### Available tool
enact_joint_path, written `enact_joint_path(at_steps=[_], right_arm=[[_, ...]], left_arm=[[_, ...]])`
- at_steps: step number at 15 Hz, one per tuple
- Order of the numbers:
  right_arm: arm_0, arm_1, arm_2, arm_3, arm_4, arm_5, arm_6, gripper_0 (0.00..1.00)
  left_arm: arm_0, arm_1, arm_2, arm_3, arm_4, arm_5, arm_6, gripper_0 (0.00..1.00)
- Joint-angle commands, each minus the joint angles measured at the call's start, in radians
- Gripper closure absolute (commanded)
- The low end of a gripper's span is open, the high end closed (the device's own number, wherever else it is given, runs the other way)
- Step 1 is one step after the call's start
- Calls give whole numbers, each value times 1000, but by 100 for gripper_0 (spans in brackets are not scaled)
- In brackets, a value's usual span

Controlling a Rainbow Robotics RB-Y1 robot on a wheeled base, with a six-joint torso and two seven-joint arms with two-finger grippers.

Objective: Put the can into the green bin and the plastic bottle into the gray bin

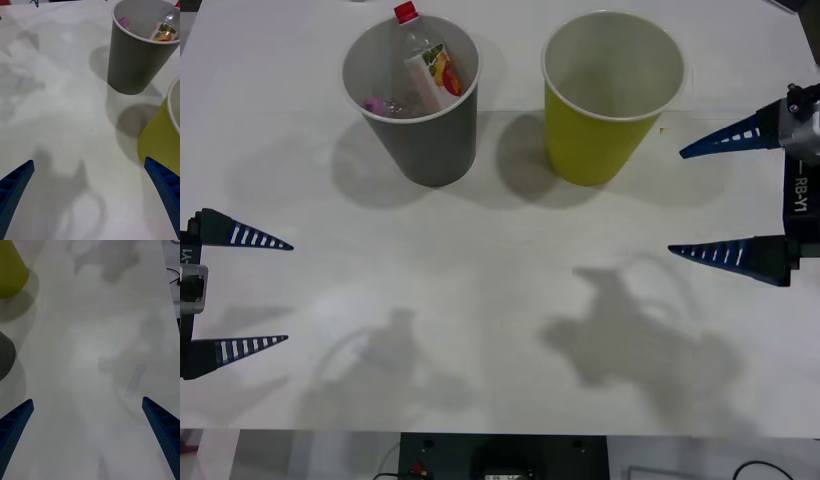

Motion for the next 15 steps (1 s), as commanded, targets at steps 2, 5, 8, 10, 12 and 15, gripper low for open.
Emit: enact_joint_path(at_steps=[2, 5, 8, 10, 12, 15], right_arm=[[166, 0, -101, 1, -47, 0, 127, 0], [276, 3, -155, 7, -53, 0, 222, 0], [350, 8, -178, 47, -67, 0, 323, 0], [373, 37, -198, 84, -74, -23, 394, 0], [373, 46, -215, 99, -74, -57, 403, 0], [373, 46, -221, 112, -74, -77, 403, 0]], left_arm=[[0, 0, 0, 0, 0, 0, 0, 0], [0, 0, 0, 0, 0, 0, 0, 0], [0, 0, 0, 0, 0, 0, 0, 0], [0, 0, 0, 0, 0, 0, 0, 0], [0, 0, 0, 0, 0, 0, 0, 0], [0, 0, 0, 0, 0, 0, 0, 0]])
